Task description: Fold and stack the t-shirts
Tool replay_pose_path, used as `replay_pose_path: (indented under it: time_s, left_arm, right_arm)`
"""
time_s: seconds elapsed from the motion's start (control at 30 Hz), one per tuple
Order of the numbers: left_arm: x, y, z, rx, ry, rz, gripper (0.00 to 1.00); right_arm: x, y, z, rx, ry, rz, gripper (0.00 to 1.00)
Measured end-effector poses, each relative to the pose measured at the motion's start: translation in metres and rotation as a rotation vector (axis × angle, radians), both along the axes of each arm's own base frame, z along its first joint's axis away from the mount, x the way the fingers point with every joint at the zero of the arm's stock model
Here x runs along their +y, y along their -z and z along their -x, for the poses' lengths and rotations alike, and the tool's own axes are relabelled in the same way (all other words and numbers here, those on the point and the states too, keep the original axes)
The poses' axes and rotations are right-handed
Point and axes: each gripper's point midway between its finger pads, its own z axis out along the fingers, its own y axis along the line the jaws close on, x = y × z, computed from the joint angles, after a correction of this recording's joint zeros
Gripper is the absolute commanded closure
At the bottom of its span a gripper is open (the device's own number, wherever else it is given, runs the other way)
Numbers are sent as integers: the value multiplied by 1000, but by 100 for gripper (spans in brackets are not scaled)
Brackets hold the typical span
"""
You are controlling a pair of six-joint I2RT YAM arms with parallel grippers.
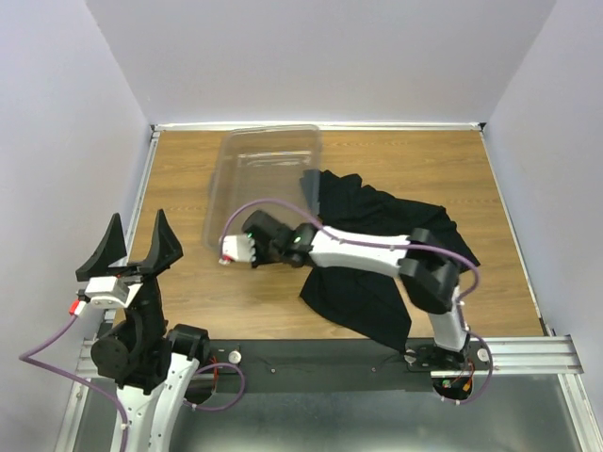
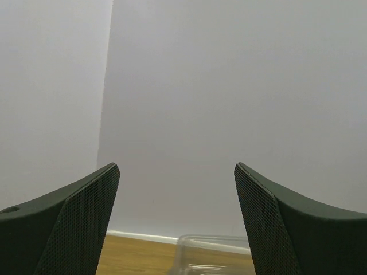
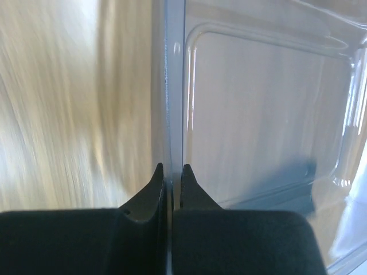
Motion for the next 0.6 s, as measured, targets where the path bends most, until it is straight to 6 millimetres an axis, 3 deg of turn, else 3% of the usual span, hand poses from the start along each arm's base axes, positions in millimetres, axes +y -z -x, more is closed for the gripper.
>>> replay_pose_path:
  time_s: [0.03, 0.07, 0.1, 0.2, 0.3, 0.37, 0.43, 0.5, 0.6]
  left_arm:
    - [1, 0, 0, 1, -4, 2, 12]
    - [2, 1, -1, 4, -12, 5, 12]
    - [3, 1, -1, 5, -20, 7, 12]
    - [6, 2, -2, 9, -32, 11, 12]
    - [5, 3, -4, 17, -33, 10, 11]
    - [5, 5, -9, 32, -35, 7, 8]
    - [4, 8, -16, 56, -37, 2, 4]
    - [-1, 11, -26, 82, -22, -12, 4]
    - [-16, 21, -54, 161, 30, -40, 4]
  right_arm:
    - [14, 8, 3, -19, -33, 10, 63]
    - [23, 15, 6, -30, -47, 11, 29]
    - [43, 14, 5, -55, -61, -3, 19]
    - [101, 0, -10, -154, -56, -96, 6]
    - [117, -14, -18, -181, -23, -166, 0]
    - [109, -32, -31, -180, 21, -208, 0]
    - [82, -48, -47, -171, 73, -235, 0]
    - [38, -71, -71, -123, 154, -299, 0]
    - [-44, -105, -116, -82, 295, -396, 0]
